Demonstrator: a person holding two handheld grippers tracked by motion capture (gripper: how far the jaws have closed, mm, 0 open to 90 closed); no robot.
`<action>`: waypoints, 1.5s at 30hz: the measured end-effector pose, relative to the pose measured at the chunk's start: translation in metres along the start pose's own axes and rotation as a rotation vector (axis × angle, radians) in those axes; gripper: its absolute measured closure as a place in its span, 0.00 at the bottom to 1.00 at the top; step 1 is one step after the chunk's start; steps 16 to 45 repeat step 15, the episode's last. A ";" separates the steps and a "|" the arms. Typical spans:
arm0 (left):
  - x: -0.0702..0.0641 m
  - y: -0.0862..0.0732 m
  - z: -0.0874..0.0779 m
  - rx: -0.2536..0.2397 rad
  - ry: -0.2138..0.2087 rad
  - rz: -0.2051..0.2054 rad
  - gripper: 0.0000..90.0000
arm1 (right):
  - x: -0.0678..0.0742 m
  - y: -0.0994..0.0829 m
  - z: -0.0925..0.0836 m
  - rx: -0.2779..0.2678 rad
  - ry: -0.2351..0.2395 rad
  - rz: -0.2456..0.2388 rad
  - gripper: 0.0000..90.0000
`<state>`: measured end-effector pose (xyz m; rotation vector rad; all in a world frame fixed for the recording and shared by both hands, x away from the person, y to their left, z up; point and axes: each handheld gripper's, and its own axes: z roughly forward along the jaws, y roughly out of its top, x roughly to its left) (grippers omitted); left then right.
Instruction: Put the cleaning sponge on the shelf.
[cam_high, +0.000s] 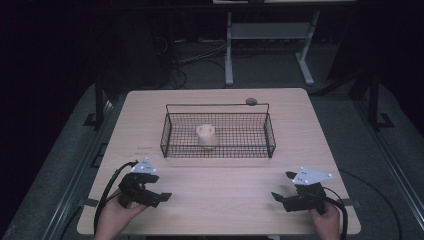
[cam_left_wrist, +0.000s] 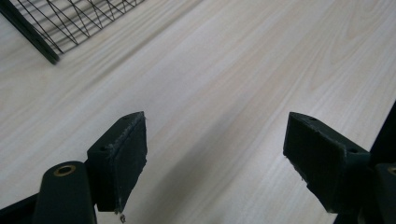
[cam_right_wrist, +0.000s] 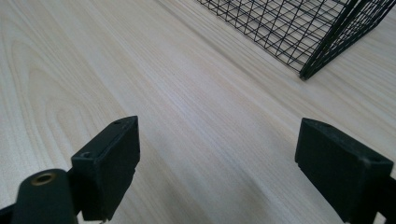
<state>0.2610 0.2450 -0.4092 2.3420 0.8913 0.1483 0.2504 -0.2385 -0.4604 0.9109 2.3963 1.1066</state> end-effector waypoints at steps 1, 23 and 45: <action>-0.001 -0.001 0.000 0.001 0.002 0.000 0.23 | 0.000 0.000 0.000 0.001 0.001 -0.001 0.15; -0.012 -0.031 0.000 -0.039 0.051 -0.027 0.23 | -0.003 -0.001 -0.003 -0.001 -0.012 0.008 0.15; -0.012 -0.031 0.000 -0.039 0.051 -0.027 0.23 | -0.003 -0.001 -0.003 -0.001 -0.012 0.008 0.15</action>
